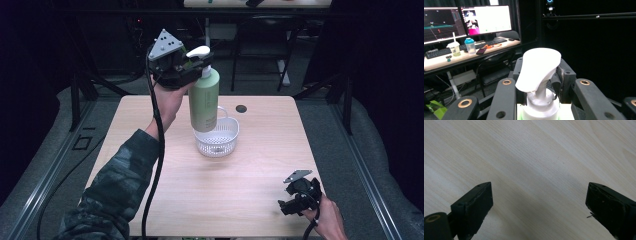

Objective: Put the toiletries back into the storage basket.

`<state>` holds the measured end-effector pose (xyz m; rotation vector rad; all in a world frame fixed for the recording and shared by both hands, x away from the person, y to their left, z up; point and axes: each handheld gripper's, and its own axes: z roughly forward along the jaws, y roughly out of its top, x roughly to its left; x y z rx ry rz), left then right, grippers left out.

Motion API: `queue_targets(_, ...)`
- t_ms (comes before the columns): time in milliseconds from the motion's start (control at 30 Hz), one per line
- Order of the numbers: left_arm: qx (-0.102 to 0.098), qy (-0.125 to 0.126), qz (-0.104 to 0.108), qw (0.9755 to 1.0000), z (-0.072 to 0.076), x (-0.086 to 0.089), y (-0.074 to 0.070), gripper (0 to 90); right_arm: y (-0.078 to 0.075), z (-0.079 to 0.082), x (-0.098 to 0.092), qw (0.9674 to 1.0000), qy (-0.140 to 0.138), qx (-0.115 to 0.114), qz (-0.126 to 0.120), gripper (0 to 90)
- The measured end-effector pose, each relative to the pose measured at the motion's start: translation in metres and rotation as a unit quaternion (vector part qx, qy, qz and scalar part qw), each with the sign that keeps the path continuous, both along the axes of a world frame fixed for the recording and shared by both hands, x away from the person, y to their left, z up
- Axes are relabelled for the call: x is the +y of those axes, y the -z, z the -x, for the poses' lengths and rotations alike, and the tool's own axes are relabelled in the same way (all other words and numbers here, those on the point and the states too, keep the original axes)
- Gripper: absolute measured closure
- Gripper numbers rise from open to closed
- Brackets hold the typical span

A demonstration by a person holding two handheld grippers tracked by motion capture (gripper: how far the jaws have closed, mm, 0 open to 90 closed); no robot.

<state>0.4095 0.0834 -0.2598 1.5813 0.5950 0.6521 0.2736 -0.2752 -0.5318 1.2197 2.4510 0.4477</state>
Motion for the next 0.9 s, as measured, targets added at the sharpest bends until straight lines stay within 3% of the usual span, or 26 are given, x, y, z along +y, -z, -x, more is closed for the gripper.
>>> queue_targets(900,0.009,0.001,-0.001,1.0000,-0.020,-0.017,0.010,67.2,0.000,0.000,0.000,1.0000,-0.001,0.000,-0.001,7.0)
